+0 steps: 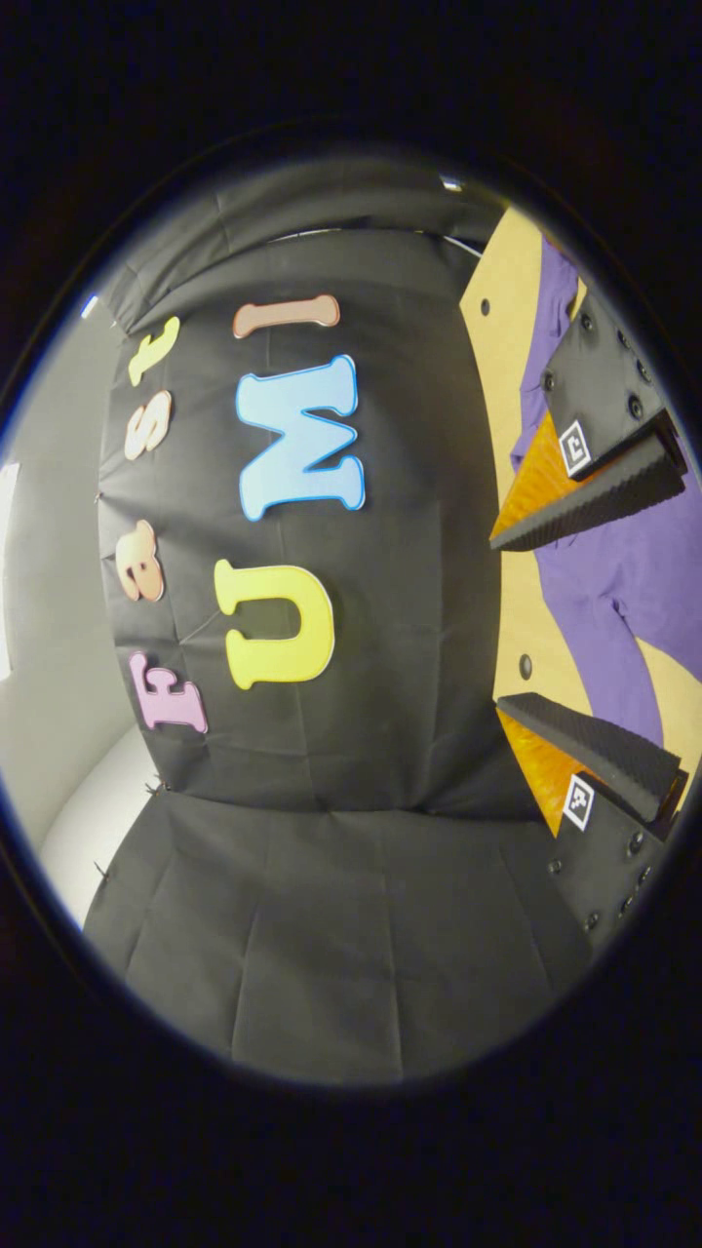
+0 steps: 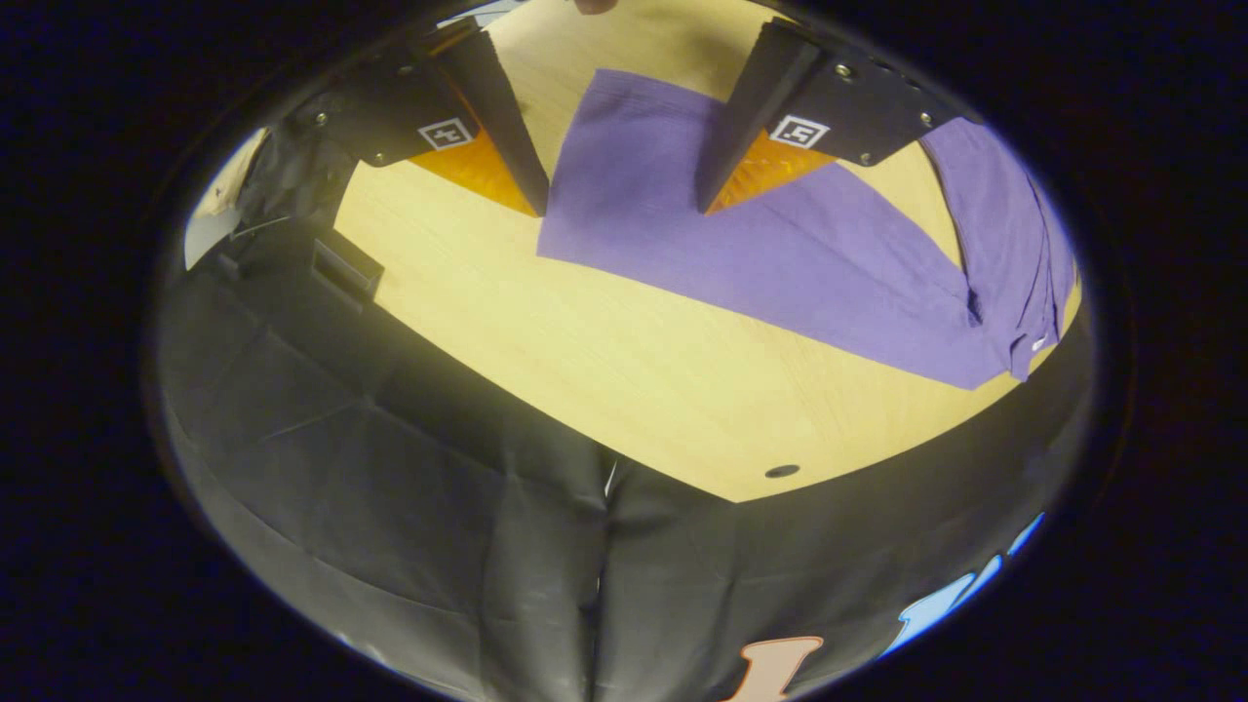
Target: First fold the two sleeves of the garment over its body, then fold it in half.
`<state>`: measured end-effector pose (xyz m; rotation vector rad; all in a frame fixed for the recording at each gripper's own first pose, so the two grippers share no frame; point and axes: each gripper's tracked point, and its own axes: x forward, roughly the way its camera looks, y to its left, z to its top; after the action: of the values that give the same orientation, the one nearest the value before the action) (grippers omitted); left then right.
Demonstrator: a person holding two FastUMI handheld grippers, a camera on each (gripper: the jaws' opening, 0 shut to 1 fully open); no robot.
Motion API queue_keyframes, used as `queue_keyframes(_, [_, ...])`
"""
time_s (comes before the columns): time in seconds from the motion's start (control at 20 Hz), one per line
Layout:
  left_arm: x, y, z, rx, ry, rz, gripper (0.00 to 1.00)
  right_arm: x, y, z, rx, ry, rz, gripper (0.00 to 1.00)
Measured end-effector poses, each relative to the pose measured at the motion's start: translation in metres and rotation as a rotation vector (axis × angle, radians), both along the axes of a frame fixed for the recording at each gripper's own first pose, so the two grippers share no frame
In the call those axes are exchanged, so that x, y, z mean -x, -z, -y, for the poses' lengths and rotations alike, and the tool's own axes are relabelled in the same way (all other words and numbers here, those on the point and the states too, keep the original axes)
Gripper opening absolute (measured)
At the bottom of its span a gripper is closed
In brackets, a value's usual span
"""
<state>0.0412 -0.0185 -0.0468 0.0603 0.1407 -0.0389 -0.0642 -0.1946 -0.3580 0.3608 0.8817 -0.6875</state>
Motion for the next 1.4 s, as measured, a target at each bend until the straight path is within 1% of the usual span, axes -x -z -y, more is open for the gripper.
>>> queue_keyframes(0.25, [0.002,0.003,0.002,0.005,-0.004,0.002,0.94,0.002,0.003,0.004,-0.076,0.075,0.042,0.95])
queue_keyframes(0.3, [0.002,0.004,0.000,0.007,-0.007,0.004,0.94,0.000,0.004,0.003,-0.074,0.078,0.051,0.95])
queue_keyframes(0.4, [0.002,0.004,0.000,0.009,-0.009,0.007,0.94,0.000,0.003,0.001,-0.066,0.050,0.048,0.94])
queue_keyframes(0.45, [0.002,0.005,0.000,0.008,-0.009,0.008,0.94,-0.002,0.002,0.000,-0.070,0.035,0.053,0.93])
queue_keyframes(0.6, [0.003,0.008,-0.002,0.007,-0.011,0.007,0.94,-0.007,0.003,-0.003,-0.087,0.014,0.063,0.73])
queue_keyframes(0.65, [0.002,0.008,-0.002,0.010,-0.012,0.006,0.94,-0.007,0.003,-0.002,-0.093,0.021,0.072,0.55])
queue_keyframes(0.8, [0.003,0.012,-0.005,0.012,-0.018,0.002,0.94,-0.007,0.003,-0.002,-0.138,0.068,0.096,0.19])
queue_keyframes(0.85, [0.004,0.013,-0.006,0.012,-0.019,0.002,0.94,-0.009,0.003,-0.001,-0.149,0.072,0.101,0.11])
queue_keyframes(0.9, [0.005,0.014,-0.008,0.012,-0.021,0.000,0.94,-0.008,0.003,-0.001,-0.153,0.079,0.106,0.11])
queue_keyframes(0.95, [0.003,0.015,-0.010,0.012,-0.021,-0.002,0.94,-0.009,0.004,-0.001,-0.156,0.069,0.103,0.03])
queue_keyframes(1.0, [0.003,0.015,-0.011,0.013,-0.021,-0.003,0.94,-0.009,0.003,-0.001,-0.140,0.056,0.103,0.03])
queue_keyframes(1.05, [0.004,0.016,-0.012,0.013,-0.020,-0.003,0.94,-0.009,0.002,0.000,-0.136,0.043,0.098,0.00])
queue_keyframes(1.15, [0.001,0.017,-0.012,0.014,-0.013,0.000,0.94,-0.012,-0.005,-0.001,-0.116,0.024,0.103,0.00])
queue_keyframes(1.25, [-0.002,0.018,-0.014,0.015,-0.003,0.005,0.94,-0.020,-0.027,-0.004,-0.109,0.022,0.147,0.00])
queue_keyframes(1.4, [-0.007,0.024,-0.011,0.036,0.017,0.005,0.94,-0.047,-0.074,-0.013,-0.099,-0.011,0.234,0.00])
